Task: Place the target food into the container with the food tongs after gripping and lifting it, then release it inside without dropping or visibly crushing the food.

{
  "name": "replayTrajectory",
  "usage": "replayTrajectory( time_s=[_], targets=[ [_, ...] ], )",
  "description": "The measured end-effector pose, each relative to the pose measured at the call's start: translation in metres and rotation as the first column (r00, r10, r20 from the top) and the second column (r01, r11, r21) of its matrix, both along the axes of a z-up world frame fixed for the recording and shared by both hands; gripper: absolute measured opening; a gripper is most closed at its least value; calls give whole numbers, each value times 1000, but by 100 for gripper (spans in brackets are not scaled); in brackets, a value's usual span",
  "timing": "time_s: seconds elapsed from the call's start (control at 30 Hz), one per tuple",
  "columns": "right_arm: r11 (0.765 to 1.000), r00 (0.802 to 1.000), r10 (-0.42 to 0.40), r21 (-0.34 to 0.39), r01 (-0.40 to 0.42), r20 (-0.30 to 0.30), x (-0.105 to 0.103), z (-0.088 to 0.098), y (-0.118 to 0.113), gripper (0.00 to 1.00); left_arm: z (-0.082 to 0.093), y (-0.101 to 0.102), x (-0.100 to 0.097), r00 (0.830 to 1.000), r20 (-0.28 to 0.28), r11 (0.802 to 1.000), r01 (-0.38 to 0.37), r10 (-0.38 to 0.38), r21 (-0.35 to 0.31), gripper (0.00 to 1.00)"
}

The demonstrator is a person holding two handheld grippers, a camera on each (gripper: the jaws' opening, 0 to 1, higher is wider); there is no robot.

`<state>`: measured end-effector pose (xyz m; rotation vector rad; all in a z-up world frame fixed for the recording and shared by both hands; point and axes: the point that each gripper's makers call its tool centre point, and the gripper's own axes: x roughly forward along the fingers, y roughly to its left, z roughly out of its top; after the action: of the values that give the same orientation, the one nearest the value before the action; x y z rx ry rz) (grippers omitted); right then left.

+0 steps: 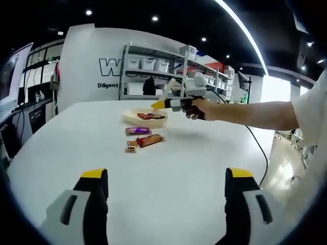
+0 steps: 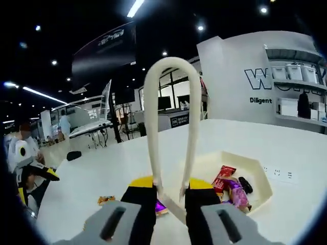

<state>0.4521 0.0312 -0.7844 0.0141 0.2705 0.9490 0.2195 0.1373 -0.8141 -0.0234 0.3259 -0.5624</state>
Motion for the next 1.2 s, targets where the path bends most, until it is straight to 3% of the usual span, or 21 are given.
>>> replayTrajectory(
  time_s=[0.3,0.43,0.53,0.6,0.87,0.93,1.0,1.03,1.2],
  targets=[
    [988,988,152,-4,-152,-22,-37,-7,17,13,3,-4,-9,1000,7,1000,6,-6,1,93],
    [982,981,190,-5,-190,-43,-44,-11,20,13,4,-2,-9,1000,7,1000,1,-1,2,93],
    [973,971,232,-3,-233,-62,-52,-17,27,13,4,-1,-10,1000,8,1000,-3,3,5,93],
    [953,949,304,5,-304,-89,-65,-24,36,13,4,-1,-11,1000,9,1000,-4,3,8,92],
    [940,937,338,-20,-340,-86,-62,-44,41,14,2,5,-13,1000,2,1000,-19,19,15,92],
    [932,932,358,-39,-361,-62,-63,-46,42,14,1,7,-13,1000,-3,1000,-24,24,17,92],
    [928,924,370,-14,-373,-100,-67,-49,43,14,1,8,-13,1000,-6,999,-27,28,20,91],
    [927,925,372,-19,-374,-80,-66,-48,43,14,1,8,-13,1000,-7,999,-28,28,20,91],
    [912,909,407,-8,-409,-91,-71,-47,45,14,-1,3,-13,1000,-12,999,-23,24,24,91]
  ],
)
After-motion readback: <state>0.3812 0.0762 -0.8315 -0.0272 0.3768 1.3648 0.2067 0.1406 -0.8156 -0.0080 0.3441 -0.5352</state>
